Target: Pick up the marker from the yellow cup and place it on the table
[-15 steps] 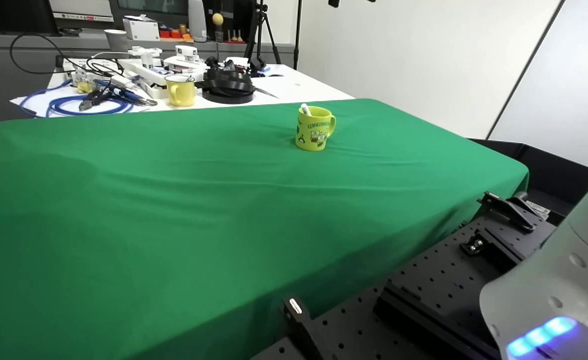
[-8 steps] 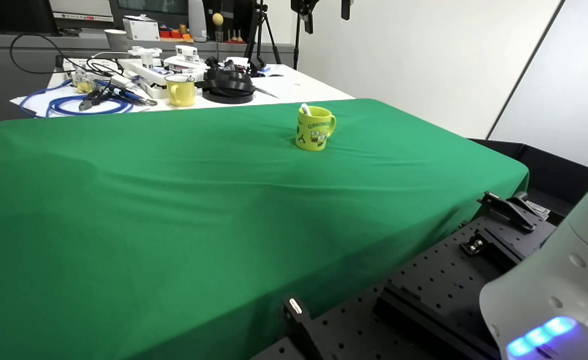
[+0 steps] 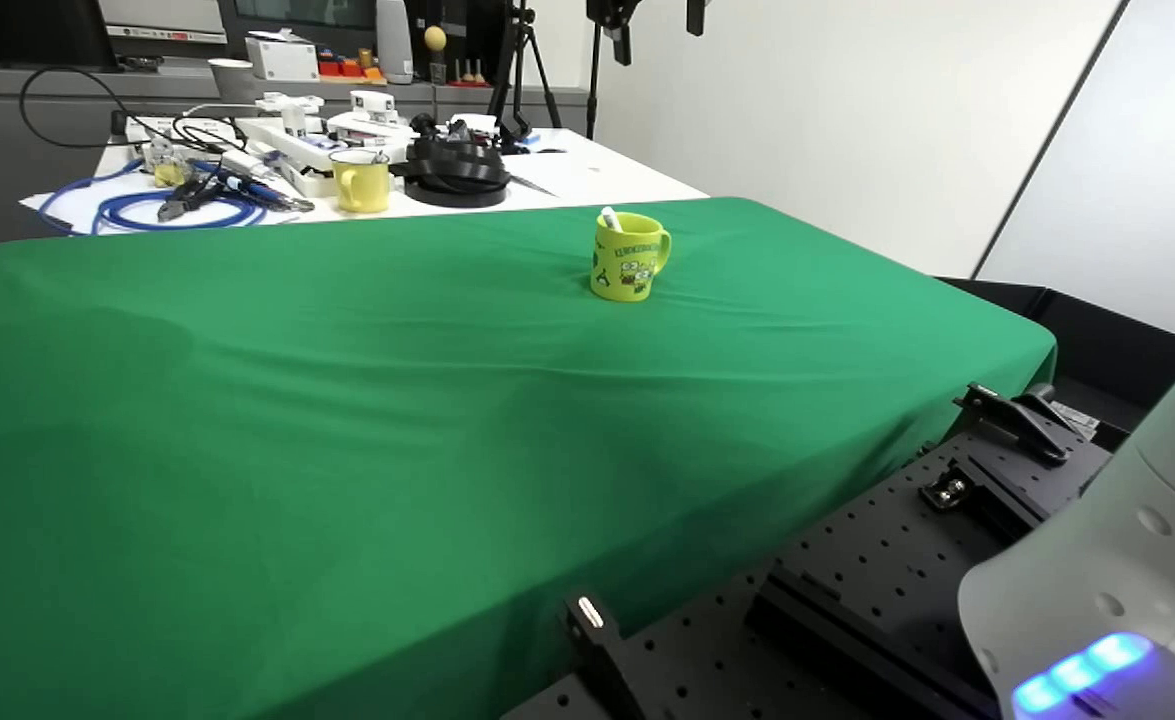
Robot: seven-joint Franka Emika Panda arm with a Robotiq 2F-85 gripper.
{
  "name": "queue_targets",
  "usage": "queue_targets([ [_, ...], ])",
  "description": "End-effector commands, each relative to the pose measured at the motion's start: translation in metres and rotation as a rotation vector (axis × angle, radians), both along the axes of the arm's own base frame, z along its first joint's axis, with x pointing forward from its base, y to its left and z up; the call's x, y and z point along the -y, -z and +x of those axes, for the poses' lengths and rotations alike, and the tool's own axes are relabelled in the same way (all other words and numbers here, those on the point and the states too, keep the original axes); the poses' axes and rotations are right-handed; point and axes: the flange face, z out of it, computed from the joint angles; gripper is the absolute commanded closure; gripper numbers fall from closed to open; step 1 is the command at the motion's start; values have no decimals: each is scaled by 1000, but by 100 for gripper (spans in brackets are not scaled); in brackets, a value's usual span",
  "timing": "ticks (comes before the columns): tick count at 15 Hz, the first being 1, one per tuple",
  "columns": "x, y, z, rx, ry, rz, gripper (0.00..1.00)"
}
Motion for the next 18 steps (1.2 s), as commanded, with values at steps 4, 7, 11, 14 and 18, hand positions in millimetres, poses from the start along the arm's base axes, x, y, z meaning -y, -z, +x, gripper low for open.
queue_targets([
  [4,-28,53,0,-9,12,-85,0],
  [7,-47,79,0,11,-32,-9,0],
  [11,-58,106,2,50,-101,54,0],
  [14,-53,122,8,55,-125,70,0],
  [18,-44,140,13,55,-135,68,0],
])
